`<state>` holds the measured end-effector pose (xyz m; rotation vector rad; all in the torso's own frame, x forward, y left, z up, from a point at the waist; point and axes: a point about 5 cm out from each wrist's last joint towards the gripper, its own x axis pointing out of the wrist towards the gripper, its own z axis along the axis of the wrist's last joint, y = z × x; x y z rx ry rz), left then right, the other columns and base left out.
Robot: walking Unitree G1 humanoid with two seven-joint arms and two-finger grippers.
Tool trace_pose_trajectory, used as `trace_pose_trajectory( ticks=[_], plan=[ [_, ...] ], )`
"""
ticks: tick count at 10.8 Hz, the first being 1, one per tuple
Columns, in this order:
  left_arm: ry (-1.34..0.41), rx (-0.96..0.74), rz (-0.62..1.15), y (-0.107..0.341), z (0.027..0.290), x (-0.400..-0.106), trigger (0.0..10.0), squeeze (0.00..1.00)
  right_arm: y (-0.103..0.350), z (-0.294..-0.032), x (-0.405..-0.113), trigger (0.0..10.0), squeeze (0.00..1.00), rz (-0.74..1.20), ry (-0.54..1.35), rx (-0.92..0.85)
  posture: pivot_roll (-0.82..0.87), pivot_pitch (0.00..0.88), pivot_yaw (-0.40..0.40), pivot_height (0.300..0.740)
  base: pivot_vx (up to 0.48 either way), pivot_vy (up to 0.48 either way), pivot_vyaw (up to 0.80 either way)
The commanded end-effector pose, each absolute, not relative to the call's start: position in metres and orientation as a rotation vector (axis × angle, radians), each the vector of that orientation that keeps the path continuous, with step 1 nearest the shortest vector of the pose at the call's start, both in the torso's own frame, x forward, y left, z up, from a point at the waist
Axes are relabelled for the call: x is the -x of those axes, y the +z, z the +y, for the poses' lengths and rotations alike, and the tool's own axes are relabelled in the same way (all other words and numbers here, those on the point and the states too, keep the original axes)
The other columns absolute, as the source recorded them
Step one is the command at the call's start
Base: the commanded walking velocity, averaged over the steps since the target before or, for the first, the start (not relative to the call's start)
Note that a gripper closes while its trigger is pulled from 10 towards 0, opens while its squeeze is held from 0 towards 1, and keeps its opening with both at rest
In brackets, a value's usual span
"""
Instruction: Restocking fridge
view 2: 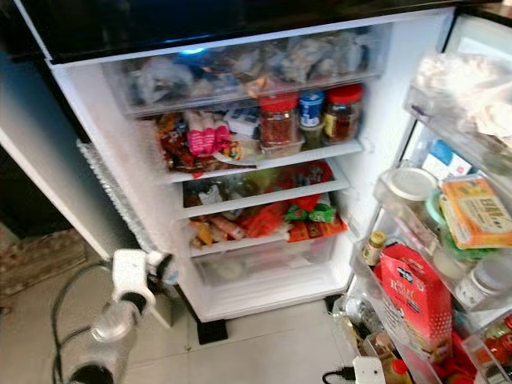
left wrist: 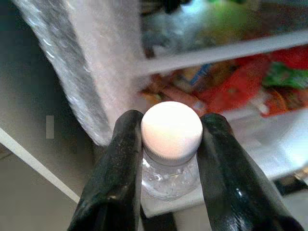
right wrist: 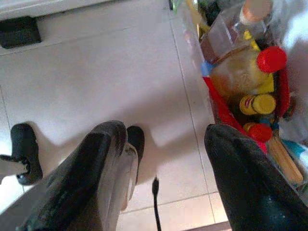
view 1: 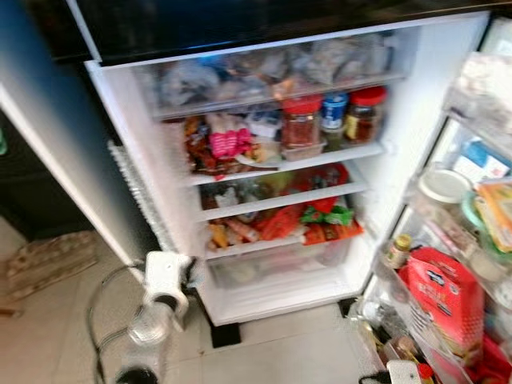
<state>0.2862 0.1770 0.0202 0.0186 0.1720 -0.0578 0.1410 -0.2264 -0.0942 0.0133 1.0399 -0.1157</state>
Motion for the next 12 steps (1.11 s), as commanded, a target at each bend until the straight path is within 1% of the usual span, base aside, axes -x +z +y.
trace_pose_trajectory(
  ticks=[1, 2, 4, 7, 8, 12],
  plan=[
    [-0.064, 0.002, 0.14, 0.019, 0.176, -0.277, 10.0, 0.0, -0.097, -0.228, -0.132, 10.0, 0.0, 1.059, -0.119, -0.018, -0.12, 0.0, 0.052, 0.74, 0.0, 0.0, 0.0],
    [-0.062, -0.006, 0.131, 0.017, 0.175, -0.267, 10.0, 0.0, -0.098, -0.235, -0.124, 10.0, 0.0, 1.078, -0.127, -0.014, -0.11, 0.0, 0.042, 0.74, 0.0, 0.0, 0.0],
    [-0.055, -0.002, 0.137, 0.019, 0.184, -0.271, 10.0, 0.0, -0.098, -0.246, -0.114, 10.0, 0.0, 1.101, -0.163, -0.005, -0.1, 0.0, 0.04, 0.74, 0.0, 0.0, 0.0],
    [-0.07, 0.002, 0.142, 0.025, 0.187, -0.277, 10.0, 0.0, -0.099, -0.246, -0.112, 10.0, 0.0, 1.098, -0.175, -0.013, -0.1, 0.0, 0.058, 0.74, 0.0, 0.0, -0.55],
    [-0.059, 0.013, 0.143, 0.027, 0.193, -0.279, 10.0, 0.0, -0.1, -0.243, -0.11, 10.0, 0.0, 1.104, -0.174, 0.0, -0.1, 0.0, 0.062, 0.74, 0.244, 0.0, 0.0],
    [-0.085, 0.004, 0.162, 0.027, 0.196, -0.28, 10.0, 0.0, -0.101, -0.242, -0.11, 10.0, 0.0, 1.105, -0.188, -0.007, -0.1, 0.0, 0.071, 0.74, 0.253, 0.0, 0.0]
  ],
)
